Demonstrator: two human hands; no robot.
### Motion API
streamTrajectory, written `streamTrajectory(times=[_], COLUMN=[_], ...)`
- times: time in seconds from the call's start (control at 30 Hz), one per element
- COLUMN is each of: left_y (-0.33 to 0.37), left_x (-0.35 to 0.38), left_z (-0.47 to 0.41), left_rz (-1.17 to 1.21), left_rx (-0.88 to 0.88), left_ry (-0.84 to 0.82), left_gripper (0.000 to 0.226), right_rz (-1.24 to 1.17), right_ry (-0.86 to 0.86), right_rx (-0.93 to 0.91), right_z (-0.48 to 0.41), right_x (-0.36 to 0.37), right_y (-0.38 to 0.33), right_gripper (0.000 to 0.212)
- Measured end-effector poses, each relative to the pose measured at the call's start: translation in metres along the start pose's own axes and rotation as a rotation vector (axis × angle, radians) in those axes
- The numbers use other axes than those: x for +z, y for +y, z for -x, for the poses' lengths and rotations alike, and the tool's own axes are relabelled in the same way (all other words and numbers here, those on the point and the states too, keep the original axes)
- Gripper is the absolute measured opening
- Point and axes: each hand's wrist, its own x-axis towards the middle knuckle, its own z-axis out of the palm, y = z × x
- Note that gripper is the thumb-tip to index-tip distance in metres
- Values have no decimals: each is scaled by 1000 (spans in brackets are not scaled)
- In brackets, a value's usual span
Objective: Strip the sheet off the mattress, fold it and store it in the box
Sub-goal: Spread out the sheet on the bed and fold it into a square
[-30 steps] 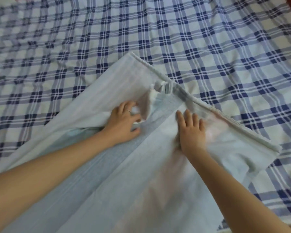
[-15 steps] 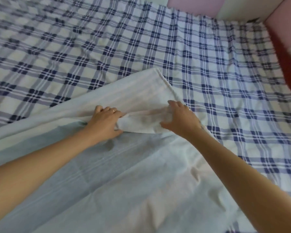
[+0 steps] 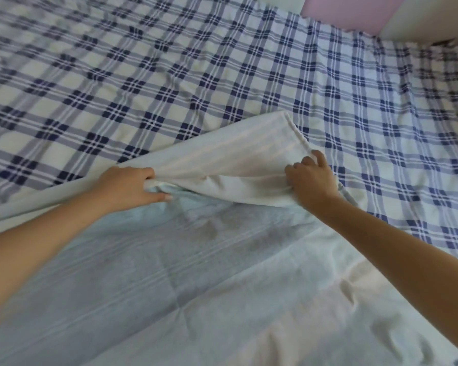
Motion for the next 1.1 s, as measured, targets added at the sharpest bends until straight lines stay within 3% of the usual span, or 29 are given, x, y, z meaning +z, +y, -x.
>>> streamTrajectory(times=[0.1, 0.17, 0.23, 0.3, 0.43, 0.53, 0.73, 0.83, 0.93, 1.03, 1.1], left_y=[-30, -41, -46, -48, -57, -58, -67, -66, -67, -68, -68], left_x=[6, 12, 15, 21, 50, 66, 75, 77, 76, 77, 77], left_z=[16, 19, 18, 15, 5, -1, -9, -8, -11, -10, -11], left_rz=[165, 330, 363, 280, 156, 180, 242, 259, 247, 235, 229], left_rx=[-95, -118, -95, -66, -115, -180, -188, -190, -188, -190, -206], left_ry=[-30, 54, 243, 397, 519, 591, 613, 638, 650, 644, 637], left_gripper=[51, 37, 26, 28, 29, 36, 55, 57, 55, 55, 53], right_rz=[-105, -178, -244, -280, -369, -649, -915, -1038, -1061, -926, -977], right_ry=[282, 283, 294, 295, 252, 280, 333, 377, 315, 259, 130], right_rx=[191, 349, 466, 544, 619, 683, 740, 810, 810, 853, 948], right_z=[-12, -31, -55, -79, -113, -126, -146, -165, -174, -160, -148], right_x=[1, -5, -13, -18, -9, 1, 1, -14, -12, 6, 19], right_y=[13, 25, 32, 36, 40, 38, 40, 54, 52, 34, 30], right_gripper=[21, 18, 17, 17, 22, 21, 16, 18, 14, 41, 54])
